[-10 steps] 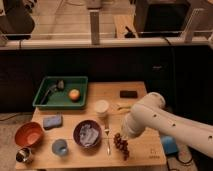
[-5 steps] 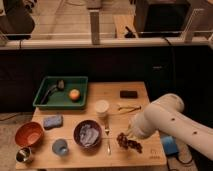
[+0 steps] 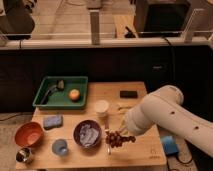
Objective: Place grapes in plastic cup
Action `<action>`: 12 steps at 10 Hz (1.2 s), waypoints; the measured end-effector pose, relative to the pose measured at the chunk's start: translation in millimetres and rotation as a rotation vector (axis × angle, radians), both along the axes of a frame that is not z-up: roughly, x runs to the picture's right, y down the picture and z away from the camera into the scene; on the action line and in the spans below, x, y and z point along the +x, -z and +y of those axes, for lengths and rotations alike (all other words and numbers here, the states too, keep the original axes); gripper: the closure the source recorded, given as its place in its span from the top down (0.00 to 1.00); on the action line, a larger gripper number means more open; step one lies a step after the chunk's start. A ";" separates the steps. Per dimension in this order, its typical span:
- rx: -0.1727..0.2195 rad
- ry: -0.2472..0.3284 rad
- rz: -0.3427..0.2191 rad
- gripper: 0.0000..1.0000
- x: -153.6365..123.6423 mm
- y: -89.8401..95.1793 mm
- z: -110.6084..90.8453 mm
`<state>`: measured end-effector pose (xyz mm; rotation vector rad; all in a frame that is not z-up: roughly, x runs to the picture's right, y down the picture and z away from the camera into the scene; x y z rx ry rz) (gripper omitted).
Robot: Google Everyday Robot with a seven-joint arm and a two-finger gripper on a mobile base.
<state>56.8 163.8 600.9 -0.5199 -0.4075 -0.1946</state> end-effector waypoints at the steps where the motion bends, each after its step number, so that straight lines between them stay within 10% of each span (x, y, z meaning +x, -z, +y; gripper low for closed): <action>1: -0.003 0.024 -0.014 0.04 -14.6 -4.4 -4.0; 12: 0.020 0.248 -0.158 0.04 -155.1 -19.3 -22.2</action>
